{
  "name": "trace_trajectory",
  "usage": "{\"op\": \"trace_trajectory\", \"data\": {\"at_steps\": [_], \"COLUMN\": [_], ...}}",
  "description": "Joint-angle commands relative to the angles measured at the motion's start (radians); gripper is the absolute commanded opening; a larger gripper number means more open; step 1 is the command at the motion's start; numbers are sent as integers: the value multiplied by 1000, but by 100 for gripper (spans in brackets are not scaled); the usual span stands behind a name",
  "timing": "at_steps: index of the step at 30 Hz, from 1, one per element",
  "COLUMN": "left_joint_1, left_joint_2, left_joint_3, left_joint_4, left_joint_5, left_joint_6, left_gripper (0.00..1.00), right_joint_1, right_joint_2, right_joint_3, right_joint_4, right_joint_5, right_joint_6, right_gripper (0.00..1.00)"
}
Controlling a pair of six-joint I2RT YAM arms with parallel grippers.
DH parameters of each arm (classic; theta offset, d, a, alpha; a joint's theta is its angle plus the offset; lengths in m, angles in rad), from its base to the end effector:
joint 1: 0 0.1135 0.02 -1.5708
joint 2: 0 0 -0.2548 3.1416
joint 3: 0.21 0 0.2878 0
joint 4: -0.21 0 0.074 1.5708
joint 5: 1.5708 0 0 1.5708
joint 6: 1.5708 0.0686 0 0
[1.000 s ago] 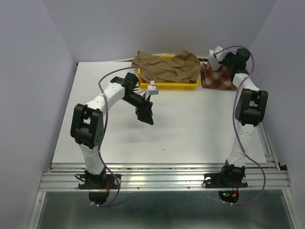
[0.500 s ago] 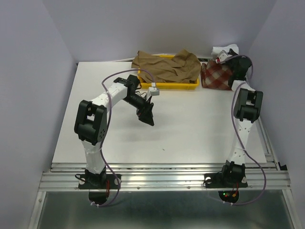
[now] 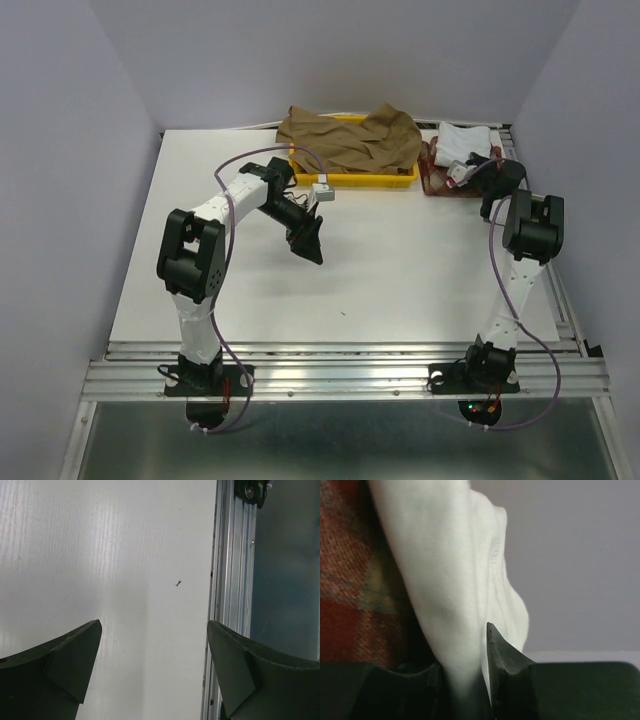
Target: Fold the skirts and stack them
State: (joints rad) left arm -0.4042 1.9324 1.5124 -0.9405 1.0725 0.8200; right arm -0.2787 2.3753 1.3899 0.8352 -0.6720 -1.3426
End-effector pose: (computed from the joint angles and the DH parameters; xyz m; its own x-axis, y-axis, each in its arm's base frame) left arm 0.3569 -0.2182 0.1874 -0.3527 0.5309 -0.7705 0.9007 -0.0306 -0.4334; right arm 0.5264 -0.1062 0.0696 0.3342 -0.8885 -0.3144 -0.2253 0.2486 -0.9420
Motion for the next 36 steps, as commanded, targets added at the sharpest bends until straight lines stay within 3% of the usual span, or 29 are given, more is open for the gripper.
{"op": "trace_trajectory", "data": {"at_steps": [1,3,8,12,16,18,21,25,30,36], "left_joint_1": [2,2,4,2,4,4,2,2,2,4], "left_joint_2": [-32,-39,-62,-78,-110,-121,-145,-156,-147,-135], "left_joint_3": [25,23,19,14,-15,-27,-63,-72,-58,-64], "left_joint_4": [-26,-21,-14,-6,17,40,69,85,80,91], "left_joint_5": [20,15,4,4,4,1,-12,-26,-20,-20], "left_joint_6": [-7,-13,-21,-24,-36,-54,-67,-70,-64,-67], "left_gripper": [99,99,99,99,99,99,99,99,99,99], "right_joint_1": [-2,-2,-2,-2,-2,-2,-2,-2,50,162], "right_joint_2": [-71,-85,-183,-270,-364,-425,-470,-496,-467,-377], "right_joint_3": [-26,-28,-72,-144,-186,-175,-83,-86,-31,37], "right_joint_4": [51,42,16,-8,-138,-264,-659,-816,-892,-788], "right_joint_5": [-46,-41,-41,-40,-34,-40,-64,-67,-23,145], "right_joint_6": [-101,-98,-89,-86,-41,-40,-104,-225,-150,25], "right_gripper": [39,52,70,78,84,84,79,73,62,49]}}
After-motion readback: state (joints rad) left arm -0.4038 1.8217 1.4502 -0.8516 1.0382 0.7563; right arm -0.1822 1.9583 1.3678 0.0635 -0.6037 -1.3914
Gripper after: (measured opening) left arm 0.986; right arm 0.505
